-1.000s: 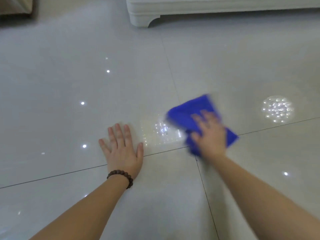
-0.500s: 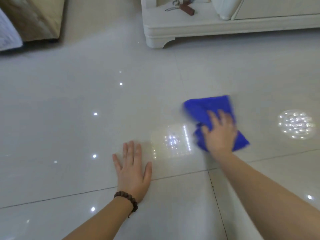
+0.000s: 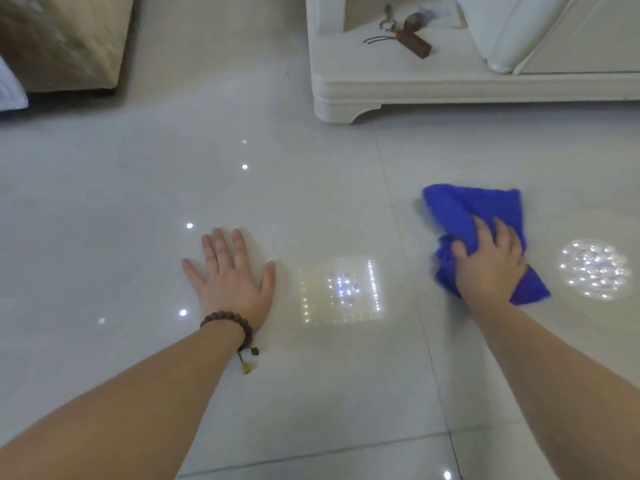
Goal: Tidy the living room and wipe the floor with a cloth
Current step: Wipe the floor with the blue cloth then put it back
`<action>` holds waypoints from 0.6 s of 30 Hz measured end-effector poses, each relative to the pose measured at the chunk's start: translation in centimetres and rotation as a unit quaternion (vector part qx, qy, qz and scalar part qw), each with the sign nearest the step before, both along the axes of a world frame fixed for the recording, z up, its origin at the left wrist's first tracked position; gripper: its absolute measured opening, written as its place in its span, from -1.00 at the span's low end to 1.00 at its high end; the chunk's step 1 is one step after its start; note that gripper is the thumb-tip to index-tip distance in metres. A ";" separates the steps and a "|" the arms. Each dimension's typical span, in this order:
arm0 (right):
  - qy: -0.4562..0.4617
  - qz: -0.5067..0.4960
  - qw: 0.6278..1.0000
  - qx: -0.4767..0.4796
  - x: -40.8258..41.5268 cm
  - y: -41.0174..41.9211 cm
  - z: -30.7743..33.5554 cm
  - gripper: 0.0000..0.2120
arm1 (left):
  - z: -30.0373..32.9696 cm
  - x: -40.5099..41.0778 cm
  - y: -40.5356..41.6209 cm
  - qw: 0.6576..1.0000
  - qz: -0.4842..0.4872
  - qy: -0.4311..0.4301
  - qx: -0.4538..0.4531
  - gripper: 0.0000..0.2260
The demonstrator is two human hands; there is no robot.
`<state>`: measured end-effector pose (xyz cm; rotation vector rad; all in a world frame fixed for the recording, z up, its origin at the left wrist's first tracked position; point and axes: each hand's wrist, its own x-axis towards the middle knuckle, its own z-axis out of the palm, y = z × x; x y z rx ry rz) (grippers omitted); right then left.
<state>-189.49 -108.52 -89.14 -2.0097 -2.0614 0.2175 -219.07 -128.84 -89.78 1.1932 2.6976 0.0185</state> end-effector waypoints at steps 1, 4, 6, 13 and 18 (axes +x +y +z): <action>0.006 -0.084 0.996 -0.019 -2.5 -0.2 0.3 -0.45 | 0.0 -0.1 0.1 1.000 0.001 0.000 0.000 -0.31; 0.003 0.090 0.996 0.019 -13.1 -4.9 0.1 -0.45 | -0.1 -0.1 0.2 1.000 0.000 -0.007 0.000 -0.29; -0.005 0.343 0.939 0.003 -18.6 -8.1 -0.2 -0.46 | 0.2 -0.2 0.3 1.000 0.001 -0.009 0.009 -0.28; -0.022 0.123 0.992 0.010 -11.2 6.2 -0.2 -0.41 | 0.4 -0.3 0.2 1.000 0.008 -0.022 0.005 -0.33; -0.010 -0.008 0.998 -0.060 -17.7 5.1 1.6 -0.46 | 0.2 -0.4 0.2 1.000 0.004 -0.019 0.000 -0.34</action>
